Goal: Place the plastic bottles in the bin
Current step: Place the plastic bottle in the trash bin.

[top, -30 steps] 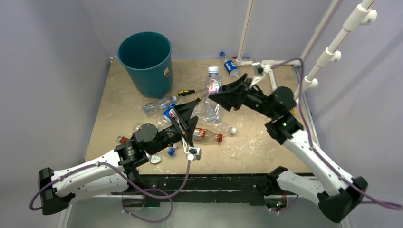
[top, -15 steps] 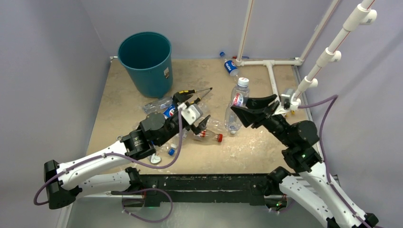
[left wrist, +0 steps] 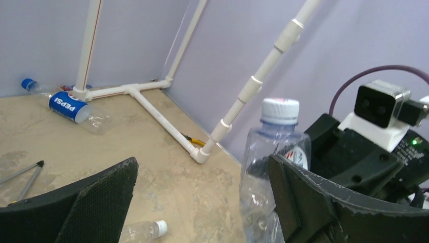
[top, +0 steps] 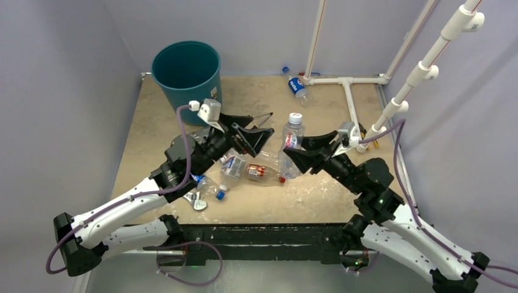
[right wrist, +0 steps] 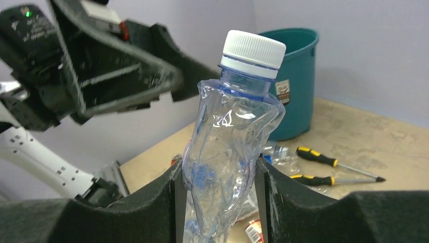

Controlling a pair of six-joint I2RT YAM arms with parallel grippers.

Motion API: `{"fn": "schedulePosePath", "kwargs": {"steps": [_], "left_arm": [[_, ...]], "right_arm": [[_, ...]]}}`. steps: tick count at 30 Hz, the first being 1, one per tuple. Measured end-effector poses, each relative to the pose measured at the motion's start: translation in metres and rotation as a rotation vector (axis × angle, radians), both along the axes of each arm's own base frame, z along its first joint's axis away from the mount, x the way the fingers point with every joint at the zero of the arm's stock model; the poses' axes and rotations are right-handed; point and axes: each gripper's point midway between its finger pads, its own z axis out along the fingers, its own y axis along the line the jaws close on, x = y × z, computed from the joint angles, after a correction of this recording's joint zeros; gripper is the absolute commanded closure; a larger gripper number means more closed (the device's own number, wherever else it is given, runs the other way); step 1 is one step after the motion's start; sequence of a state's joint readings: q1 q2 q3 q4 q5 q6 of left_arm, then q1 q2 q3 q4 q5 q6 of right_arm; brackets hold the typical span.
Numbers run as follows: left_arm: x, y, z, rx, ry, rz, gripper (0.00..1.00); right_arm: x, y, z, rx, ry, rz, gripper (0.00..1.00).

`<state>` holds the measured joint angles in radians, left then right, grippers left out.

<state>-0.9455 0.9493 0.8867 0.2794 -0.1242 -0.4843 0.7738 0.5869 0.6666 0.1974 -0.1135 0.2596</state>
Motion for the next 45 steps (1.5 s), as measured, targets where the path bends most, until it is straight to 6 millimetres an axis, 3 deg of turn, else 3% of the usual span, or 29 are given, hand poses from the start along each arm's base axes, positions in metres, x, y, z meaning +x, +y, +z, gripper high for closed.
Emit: {"fn": "schedulePosePath", "kwargs": {"steps": [11, 18, 25, 28, 35, 43, 45], "left_arm": [[-0.006, -0.004, 0.004, -0.064, 0.063, -0.075, 0.08], [-0.016, -0.01, 0.005, -0.053, 0.052, -0.135, 0.2], [-0.017, -0.016, 0.017, -0.042, 0.054, -0.162, 0.39], [-0.018, -0.019, 0.018, -0.026, 0.065, -0.175, 0.4], [-0.017, -0.019, 0.003, 0.029, 0.118, -0.17, 0.34], [-0.01, -0.015, -0.019, 0.1, 0.187, -0.124, 0.4], [-0.009, -0.016, -0.026, 0.121, 0.205, -0.122, 0.45]], "right_arm": [[-0.006, 0.038, -0.035, -0.073, 0.041, 0.037, 0.59], [-0.014, 0.05, -0.038, -0.094, 0.024, 0.065, 0.59], [-0.014, 0.063, -0.054, -0.142, 0.046, 0.065, 0.6], [-0.013, 0.065, -0.058, -0.153, 0.055, 0.06, 0.6], [-0.014, 0.066, -0.06, -0.162, 0.058, 0.056, 0.6], [-0.01, 0.067, -0.063, -0.168, 0.064, 0.04, 0.6], [-0.01, 0.068, -0.064, -0.171, 0.066, 0.038, 0.6]]}}
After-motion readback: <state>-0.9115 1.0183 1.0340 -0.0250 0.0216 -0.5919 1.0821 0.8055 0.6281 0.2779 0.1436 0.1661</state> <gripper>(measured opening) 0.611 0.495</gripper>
